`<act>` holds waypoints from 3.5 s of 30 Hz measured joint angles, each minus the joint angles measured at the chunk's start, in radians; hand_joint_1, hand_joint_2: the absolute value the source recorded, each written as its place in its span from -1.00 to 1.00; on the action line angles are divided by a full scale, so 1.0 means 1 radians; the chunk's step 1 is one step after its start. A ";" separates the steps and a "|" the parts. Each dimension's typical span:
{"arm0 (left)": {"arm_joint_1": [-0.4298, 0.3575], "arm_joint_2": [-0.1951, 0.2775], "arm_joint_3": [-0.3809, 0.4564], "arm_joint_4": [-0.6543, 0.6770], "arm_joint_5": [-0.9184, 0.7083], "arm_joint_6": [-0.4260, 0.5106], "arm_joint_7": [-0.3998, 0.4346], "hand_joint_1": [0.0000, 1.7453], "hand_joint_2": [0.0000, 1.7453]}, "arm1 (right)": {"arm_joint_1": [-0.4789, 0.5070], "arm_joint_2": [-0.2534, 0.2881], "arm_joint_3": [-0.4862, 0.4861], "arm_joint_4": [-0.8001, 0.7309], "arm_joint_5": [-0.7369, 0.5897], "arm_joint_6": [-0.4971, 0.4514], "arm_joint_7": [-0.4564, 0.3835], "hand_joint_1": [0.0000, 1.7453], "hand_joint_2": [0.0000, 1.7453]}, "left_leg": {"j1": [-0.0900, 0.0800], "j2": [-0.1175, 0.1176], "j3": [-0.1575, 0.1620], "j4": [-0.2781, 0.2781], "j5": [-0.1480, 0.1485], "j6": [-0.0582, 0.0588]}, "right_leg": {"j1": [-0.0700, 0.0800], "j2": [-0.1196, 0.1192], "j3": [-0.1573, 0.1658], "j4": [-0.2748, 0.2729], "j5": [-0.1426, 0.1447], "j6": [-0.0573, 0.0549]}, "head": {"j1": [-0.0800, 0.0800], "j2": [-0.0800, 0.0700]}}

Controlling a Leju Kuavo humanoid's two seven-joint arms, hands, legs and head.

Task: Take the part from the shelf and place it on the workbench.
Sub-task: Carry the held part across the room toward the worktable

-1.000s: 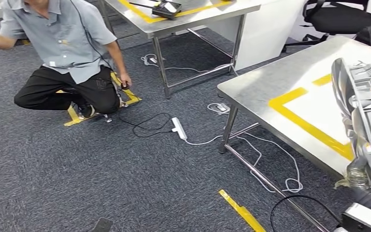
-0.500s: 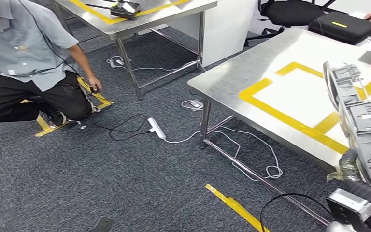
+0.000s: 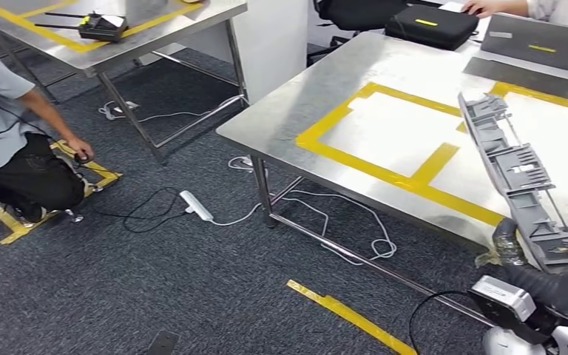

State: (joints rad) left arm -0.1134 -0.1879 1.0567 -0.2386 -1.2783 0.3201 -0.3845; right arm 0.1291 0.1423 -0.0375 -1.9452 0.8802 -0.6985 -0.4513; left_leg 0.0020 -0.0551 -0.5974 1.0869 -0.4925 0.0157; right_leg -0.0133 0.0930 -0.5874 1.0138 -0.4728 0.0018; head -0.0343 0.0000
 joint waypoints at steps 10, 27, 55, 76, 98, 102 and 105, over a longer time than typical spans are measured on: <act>-0.006 -0.004 -0.005 0.000 0.001 -0.060 -0.042 -1.00 1.00 | -0.029 -0.017 0.019 0.009 0.011 0.006 0.020 1.00 1.00 | 0.004 0.070 0.040 -0.103 0.023 0.015 | 0.000 -0.080 -0.144 0.249 -0.117 0.044 | 0.009 0.000; -0.018 -0.007 -0.023 0.000 0.000 -0.090 -0.059 -1.00 1.00 | -0.084 -0.052 0.089 0.025 0.019 0.013 0.056 1.00 1.00 | 0.002 0.064 -0.080 0.191 -0.118 -0.025 | -0.002 -0.048 0.005 -0.010 0.002 0.003 | 0.002 0.000; -0.026 -0.007 -0.029 0.000 -0.008 -0.108 -0.062 -1.00 1.00 | -0.114 -0.072 0.171 0.049 0.028 0.016 0.096 1.00 1.00 | 0.004 0.079 -0.009 0.051 -0.084 -0.030 | -0.001 -0.103 0.004 -0.020 0.013 0.003 | 0.006 0.000; -0.029 -0.003 -0.048 0.000 -0.015 -0.125 -0.057 -1.00 1.00 | -0.175 -0.085 0.395 0.134 -0.017 0.161 0.105 1.00 1.00 | 0.005 0.059 0.033 -0.097 0.028 0.011 | -0.001 -0.092 -0.072 0.140 -0.039 0.051 | 0.016 0.000; -0.027 0.002 -0.054 0.000 -0.015 -0.122 -0.054 -1.00 1.00 | -0.195 -0.087 0.427 0.157 0.044 0.106 0.116 1.00 1.00 | 0.000 0.064 0.019 -0.088 0.032 0.004 | 0.012 -0.107 -0.003 -0.002 -0.008 0.023 | 0.007 0.000; -0.031 0.000 -0.056 0.000 -0.019 -0.124 -0.053 -1.00 1.00 | -0.212 -0.087 0.441 0.156 -0.027 0.109 0.114 1.00 1.00 | 0.004 0.058 0.018 -0.093 0.037 0.014 | 0.007 -0.099 -0.102 0.215 -0.119 0.041 | 0.011 0.000; -0.031 -0.001 -0.060 0.000 -0.023 -0.126 -0.050 -1.00 1.00 | -0.226 -0.087 0.448 0.156 -0.091 0.117 0.113 1.00 1.00 | 0.005 0.046 0.019 -0.092 0.038 0.013 | 0.002 -0.098 -0.120 0.254 -0.105 0.047 | 0.011 0.000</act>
State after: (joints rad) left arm -0.1445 -0.1887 0.9964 -0.2386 -1.3016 0.1943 -0.4350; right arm -0.0972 0.0558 0.4106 -1.7891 0.7895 -0.5819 -0.3385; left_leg 0.0069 -0.0087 -0.5787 0.9950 -0.4548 0.0289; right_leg -0.0117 -0.0048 -0.7072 1.2677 -0.5776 0.0487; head -0.0235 0.0000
